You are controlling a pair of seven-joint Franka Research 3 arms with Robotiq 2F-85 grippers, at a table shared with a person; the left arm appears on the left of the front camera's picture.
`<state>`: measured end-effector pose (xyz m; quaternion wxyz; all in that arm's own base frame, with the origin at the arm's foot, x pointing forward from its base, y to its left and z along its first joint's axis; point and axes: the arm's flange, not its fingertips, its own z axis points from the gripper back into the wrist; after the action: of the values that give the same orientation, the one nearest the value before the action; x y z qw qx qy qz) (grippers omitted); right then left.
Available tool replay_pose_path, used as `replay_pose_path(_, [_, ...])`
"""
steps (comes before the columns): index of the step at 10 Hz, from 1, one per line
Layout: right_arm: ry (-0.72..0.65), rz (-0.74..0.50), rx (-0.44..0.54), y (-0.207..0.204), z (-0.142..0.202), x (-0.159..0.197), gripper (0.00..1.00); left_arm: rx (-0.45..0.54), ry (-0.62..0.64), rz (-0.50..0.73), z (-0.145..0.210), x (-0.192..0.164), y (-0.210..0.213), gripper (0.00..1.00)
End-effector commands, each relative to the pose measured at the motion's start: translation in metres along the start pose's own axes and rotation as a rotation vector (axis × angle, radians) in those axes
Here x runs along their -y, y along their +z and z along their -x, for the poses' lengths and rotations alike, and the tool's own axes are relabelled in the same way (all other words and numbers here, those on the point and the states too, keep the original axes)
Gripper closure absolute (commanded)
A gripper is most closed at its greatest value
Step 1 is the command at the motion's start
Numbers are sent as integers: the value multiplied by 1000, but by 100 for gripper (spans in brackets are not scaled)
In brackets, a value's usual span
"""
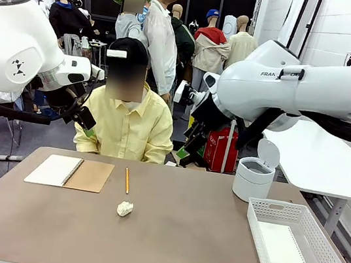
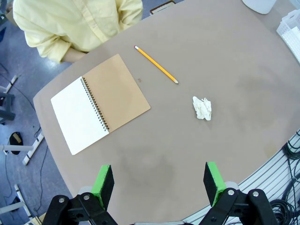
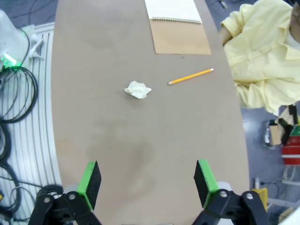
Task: Sort the paper based on its condition.
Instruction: If a person hands you a paper, place it in the Organizing basket , and if it's crumpled, put it in the Trash can.
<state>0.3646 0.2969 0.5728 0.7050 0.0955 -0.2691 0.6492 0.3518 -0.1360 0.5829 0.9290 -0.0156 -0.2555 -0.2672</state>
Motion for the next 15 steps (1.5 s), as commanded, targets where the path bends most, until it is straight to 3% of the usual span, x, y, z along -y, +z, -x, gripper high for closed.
replay_pose_path(1, [149,-35,-54,-29,-23,7,0,6,1,2,0,-1,0,0])
replay_pose_path(5, [410,-142,-71,-97,-61,-2,0,6,1,2,0,-1,0,0])
replay_pose_path(8, [528,-190,-102,-137,-75,-12,0,6,1,2,0,-1,0,0])
replay_pose_path(10, [506,-211,-143,-139,-78,-11,0,6,1,2,0,-1,0,0])
replay_pose_path(11, [499,-200,-96,-142,-74,-22,0,6,1,2,0,-1,0,0])
replay_pose_path(15, [499,-200,-96,-142,-74,-22,0,6,1,2,0,-1,0,0])
